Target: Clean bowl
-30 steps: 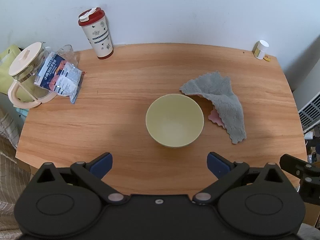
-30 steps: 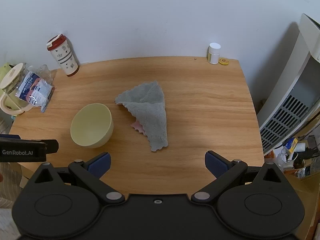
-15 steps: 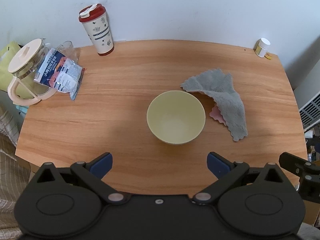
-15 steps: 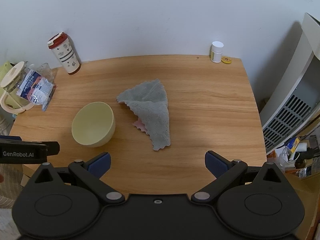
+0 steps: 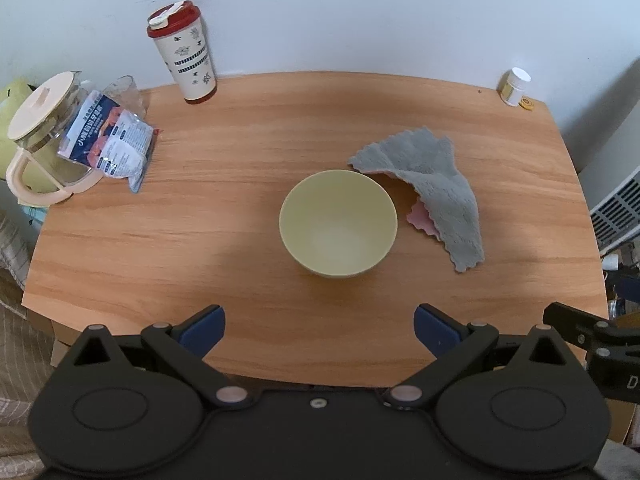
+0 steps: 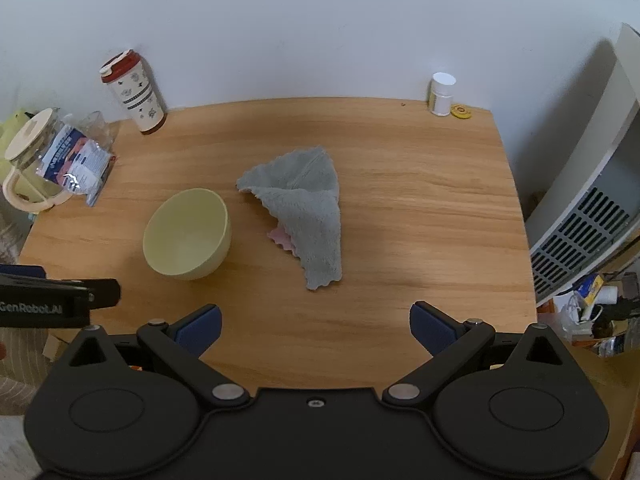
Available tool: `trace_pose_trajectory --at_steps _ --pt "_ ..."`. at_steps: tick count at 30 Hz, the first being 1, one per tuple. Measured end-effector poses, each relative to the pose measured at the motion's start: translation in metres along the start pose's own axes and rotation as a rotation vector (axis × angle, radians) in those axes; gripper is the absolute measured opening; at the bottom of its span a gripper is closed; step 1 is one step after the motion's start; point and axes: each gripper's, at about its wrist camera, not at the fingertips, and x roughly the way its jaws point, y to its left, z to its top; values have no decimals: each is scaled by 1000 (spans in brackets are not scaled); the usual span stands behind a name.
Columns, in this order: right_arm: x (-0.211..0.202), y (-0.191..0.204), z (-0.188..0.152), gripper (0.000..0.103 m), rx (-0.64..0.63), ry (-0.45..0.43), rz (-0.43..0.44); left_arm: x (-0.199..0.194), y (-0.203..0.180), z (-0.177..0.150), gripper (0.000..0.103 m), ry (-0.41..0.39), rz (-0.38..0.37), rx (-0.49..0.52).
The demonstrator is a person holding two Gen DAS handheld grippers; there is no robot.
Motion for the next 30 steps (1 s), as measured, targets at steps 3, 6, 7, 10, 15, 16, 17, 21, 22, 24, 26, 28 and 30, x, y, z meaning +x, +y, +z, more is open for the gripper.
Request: trace_pose_trajectory --at_steps 3,6,7,10,15,16,17,21,22,24,26,28,30 --pt "-2 0 3 102 -9 -14 0 -2 1 -2 103 -8 -1 -13" --pt "-2 -3 4 102 -6 -9 16 -3 2 -3 103 -14 2 -18" --pt "-1 -4 5 102 -5 -7 21 -4 2 -3 103 -16 4 -19" --pt "-4 -9 9 102 -6 -46 20 -4 5 -3 103 -21 1 -38" --pt "-13 -23 17 102 -34 -187 16 -5 11 -3 103 -50 0 -75" --pt "-14 -27 18 102 -46 -213 35 -6 12 -2 103 -68 0 -81" --pt "-14 -29 18 102 -63 -235 59 -6 13 -2 103 -89 -1 -86" --pt "-5 -35 13 102 -228 -342 126 -1 13 -1 103 -145 -9 -102" --pt "1 -35 14 101 -280 -332 131 0 12 0 103 -154 -13 -102" --pt "11 -34 17 101 -347 -332 138 2 10 1 103 -171 -25 -90" --pt "22 -33 20 101 -407 -335 143 4 9 2 103 -190 -28 -74" --pt "33 -32 23 101 -467 -338 148 8 9 0 103 -233 -9 -59" --pt "43 -31 26 101 -526 -341 153 15 13 1 103 -238 -11 -69"
